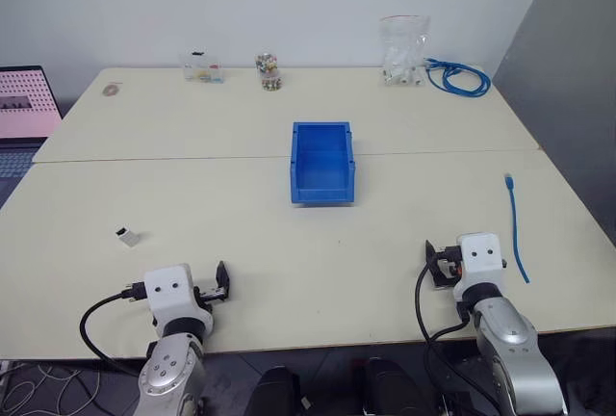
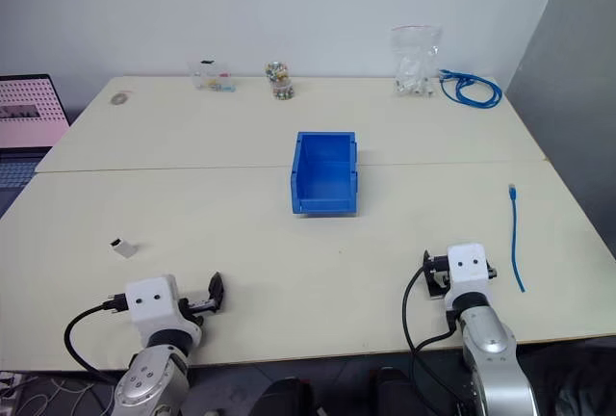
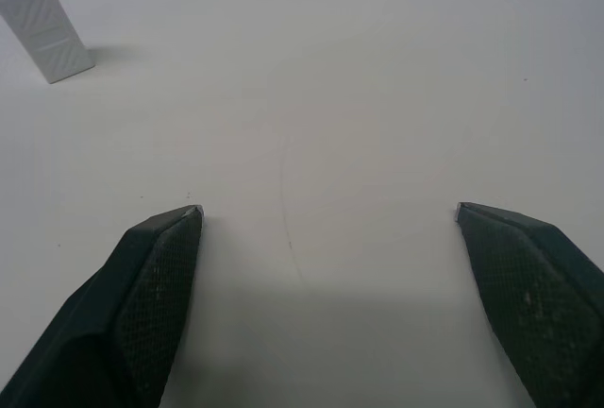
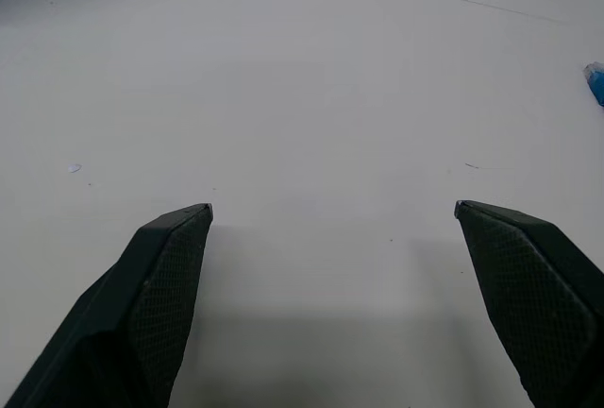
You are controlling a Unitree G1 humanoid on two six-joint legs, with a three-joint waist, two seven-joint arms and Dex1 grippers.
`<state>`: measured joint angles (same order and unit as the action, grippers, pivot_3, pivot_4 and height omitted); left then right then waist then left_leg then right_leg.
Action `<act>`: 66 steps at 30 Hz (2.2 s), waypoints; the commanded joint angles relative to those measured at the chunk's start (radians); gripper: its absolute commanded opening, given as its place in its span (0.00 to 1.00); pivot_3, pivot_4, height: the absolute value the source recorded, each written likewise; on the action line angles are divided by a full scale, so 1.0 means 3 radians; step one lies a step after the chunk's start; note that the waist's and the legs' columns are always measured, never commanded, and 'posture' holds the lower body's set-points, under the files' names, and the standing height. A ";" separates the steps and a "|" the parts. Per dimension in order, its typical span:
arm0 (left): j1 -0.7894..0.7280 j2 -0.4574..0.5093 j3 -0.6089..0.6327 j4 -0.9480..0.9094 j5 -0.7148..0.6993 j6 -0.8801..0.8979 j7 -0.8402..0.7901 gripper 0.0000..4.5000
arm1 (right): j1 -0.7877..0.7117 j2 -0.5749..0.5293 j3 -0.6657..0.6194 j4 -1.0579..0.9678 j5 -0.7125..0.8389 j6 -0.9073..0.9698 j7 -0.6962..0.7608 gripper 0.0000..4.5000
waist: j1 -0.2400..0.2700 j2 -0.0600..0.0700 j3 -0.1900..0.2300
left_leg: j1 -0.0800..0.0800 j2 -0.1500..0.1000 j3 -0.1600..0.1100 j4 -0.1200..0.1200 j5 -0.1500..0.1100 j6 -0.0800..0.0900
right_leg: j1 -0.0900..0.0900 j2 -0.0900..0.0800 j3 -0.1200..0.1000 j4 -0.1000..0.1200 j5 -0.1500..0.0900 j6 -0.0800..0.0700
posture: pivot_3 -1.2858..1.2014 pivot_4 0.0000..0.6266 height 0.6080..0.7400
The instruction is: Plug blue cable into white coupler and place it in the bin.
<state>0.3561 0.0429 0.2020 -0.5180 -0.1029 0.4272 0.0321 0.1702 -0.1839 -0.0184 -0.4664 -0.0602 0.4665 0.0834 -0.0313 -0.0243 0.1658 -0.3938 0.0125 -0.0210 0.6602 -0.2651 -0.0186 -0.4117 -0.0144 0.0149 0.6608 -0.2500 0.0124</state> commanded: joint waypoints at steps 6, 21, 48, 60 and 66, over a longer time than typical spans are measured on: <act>0.0028 -0.0005 0.0088 -0.0153 0.0026 -0.0020 0.0062 1.00 | -0.0018 0.0028 -0.0042 -0.0155 -0.0015 -0.0067 -0.0044 0.97 | 0.0000 0.0000 0.0000 | 0.0000 0.0000 0.0000 0.0000 0.0000 0.0000 | 0.0000 0.0000 0.0000 0.0000 0.0000 0.0000 | 0.52 0.24 1.00; -0.0037 -0.0082 -0.0029 -0.0300 0.0067 0.0122 0.0168 1.00 | -0.0069 0.0010 -0.0115 -0.0131 -0.0014 -0.0047 -0.0068 0.97 | 0.0002 -0.0001 0.0001 | -0.0002 -0.0002 0.0001 0.0000 0.0000 0.0000 | 0.0000 0.0000 0.0001 -0.0002 0.0001 0.0002 | 0.52 0.24 1.00; -0.3979 0.0294 -0.1977 0.3257 -0.0117 -0.1290 -0.3476 1.00 | -0.1604 -0.1490 -0.1490 0.1891 0.0998 0.0899 0.1046 0.97 | 0.0021 0.0005 0.0004 | -0.0002 -0.0014 0.0035 0.0002 -0.0003 0.0008 | 0.0005 0.0028 0.0007 -0.0009 0.0009 0.0015 | 0.52 0.24 1.00; -0.4107 0.0075 -0.1878 0.3700 0.0045 -0.1613 -0.3535 1.00 | -0.2185 -0.1591 -0.1255 0.2954 0.1042 0.0605 0.1197 0.97 | 0.0002 0.0010 0.0004 | -0.0002 -0.0009 0.0034 0.0004 -0.0004 0.0010 | 0.0004 0.0033 0.0012 -0.0005 0.0009 0.0015 | 0.52 0.24 1.00; -0.4054 0.0158 -0.1821 0.3574 0.0037 -0.1520 -0.3510 1.00 | -0.2437 -0.1527 -0.1195 0.3385 0.1016 0.0509 0.1032 0.97 | 0.0007 0.0010 0.0004 | 0.0000 -0.0008 0.0035 0.0005 -0.0004 0.0010 | 0.0003 0.0033 0.0012 -0.0003 0.0009 0.0015 | 0.52 0.24 1.00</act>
<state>-0.8559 0.0880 -0.3728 0.6006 -0.0888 -0.0281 -1.0268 -0.5365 -0.6425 -0.3615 0.5270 0.2363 0.6346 0.4087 -0.0293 -0.0211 0.1670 -0.3941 0.0104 -0.0109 0.6617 -0.2663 -0.0157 -0.4108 -0.0046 0.0184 0.6600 -0.2472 0.0167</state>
